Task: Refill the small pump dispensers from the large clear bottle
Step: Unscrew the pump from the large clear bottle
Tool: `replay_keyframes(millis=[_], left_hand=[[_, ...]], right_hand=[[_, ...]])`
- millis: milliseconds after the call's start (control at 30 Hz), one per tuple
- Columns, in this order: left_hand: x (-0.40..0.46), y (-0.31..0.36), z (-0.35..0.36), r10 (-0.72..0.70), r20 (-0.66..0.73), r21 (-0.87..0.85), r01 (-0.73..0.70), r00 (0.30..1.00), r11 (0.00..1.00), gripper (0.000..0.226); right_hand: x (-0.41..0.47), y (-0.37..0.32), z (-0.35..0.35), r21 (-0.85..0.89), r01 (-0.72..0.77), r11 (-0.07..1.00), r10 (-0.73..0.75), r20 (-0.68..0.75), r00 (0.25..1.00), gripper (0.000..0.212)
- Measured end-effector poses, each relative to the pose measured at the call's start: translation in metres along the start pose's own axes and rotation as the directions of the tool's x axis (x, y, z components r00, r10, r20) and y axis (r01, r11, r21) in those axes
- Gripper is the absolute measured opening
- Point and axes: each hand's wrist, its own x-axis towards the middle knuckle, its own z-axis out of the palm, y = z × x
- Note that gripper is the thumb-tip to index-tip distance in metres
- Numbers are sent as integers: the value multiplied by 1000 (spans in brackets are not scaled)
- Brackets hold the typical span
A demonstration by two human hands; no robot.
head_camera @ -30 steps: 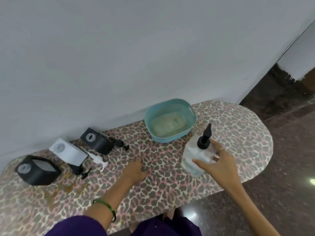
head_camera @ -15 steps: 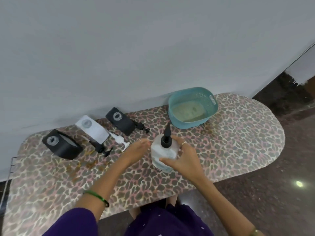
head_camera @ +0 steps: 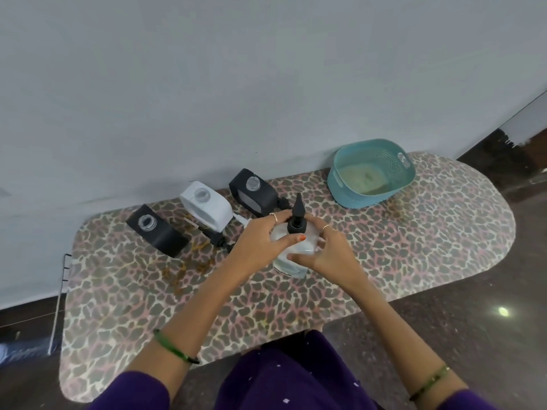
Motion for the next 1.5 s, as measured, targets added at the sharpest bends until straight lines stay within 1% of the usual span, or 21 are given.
replay_keyframes(millis=[67, 133, 233, 300, 433, 500, 567, 633, 733, 800, 900, 1000, 1067, 1133, 1233, 1333, 1433, 1500], left_hand=[[1, 3, 2, 5, 4, -13, -5, 1000, 1000, 46], [-1, 6, 6, 10, 5, -33, -10, 1000, 999, 44], [-1, 4, 12, 22, -45, -25, -23, 999, 999, 40], [18, -4, 30, 35, -122, -45, -41, 992, 998, 38], [13, -2, 39, 52, -204, -58, -65, 978, 996, 37], [6, 3, 45, 55, -269, -81, -79, 962, 994, 35], [0, 12, 48, 55, -359, -117, -103, 932, 988, 31], [3, 11, 57, 31, -457, -165, -118, 889, 979, 34], [7, 3, 68, 13, -533, -186, -132, 846, 974, 39], [6, -1, 73, 33, -560, -166, -151, 828, 975, 40], [5, -5, 77, 74, -579, -151, -197, 812, 969, 39], [1, -11, 75, 120, -533, -206, -267, 837, 942, 38], [-2, -14, 73, 193, -484, -161, -304, 853, 939, 36], [-4, -16, 74, 220, -468, -144, -319, 856, 937, 36], [-5, -19, 81, 214, -544, -192, -369, 811, 910, 36], [-7, -15, 90, 195, -607, -258, -423, 770, 868, 33], [-6, -13, 102, 210, -653, -216, -446, 727, 869, 34], [-5, -13, 107, 210, -684, -173, -436, 698, 883, 32]], right_hand=[[1, 0, -3, 12, -16, 1000, 16, 29, 999, 76], [1, 1, -5, 7, -16, 1000, 16, 70, 997, 71], [4, 4, -6, 36, -23, 999, 19, 102, 995, 68], [24, 26, -7, 33, -1, 999, -2, 78, 997, 68], [19, 23, -1, 43, 22, 999, -21, -17, 1000, 60], [9, 20, 2, 70, 39, 997, -34, -63, 997, 63], [2, 16, 4, 111, 49, 993, -38, -95, 995, 67], [3, 23, 6, 132, 81, 988, -66, -118, 991, 71], [8, 39, 13, 167, 136, 977, -115, -129, 985, 73], [9, 46, 16, 204, 163, 965, -144, -106, 984, 73], [14, 49, 18, 237, 213, 948, -205, -57, 977, 65], [16, 55, 18, 281, 263, 923, -273, -6, 962, 61], [18, 60, 19, 294, 286, 912, -300, 2, 954, 61], [22, 66, 21, 300, 309, 902, -315, -29, 949, 63], [25, 71, 25, 319, 361, 876, -360, -65, 931, 67], [19, 74, 28, 330, 412, 849, -403, -99, 910, 66], [16, 75, 29, 376, 454, 807, -444, -119, 888, 66], [18, 77, 30, 344, 495, 798, -490, -107, 865, 67]])
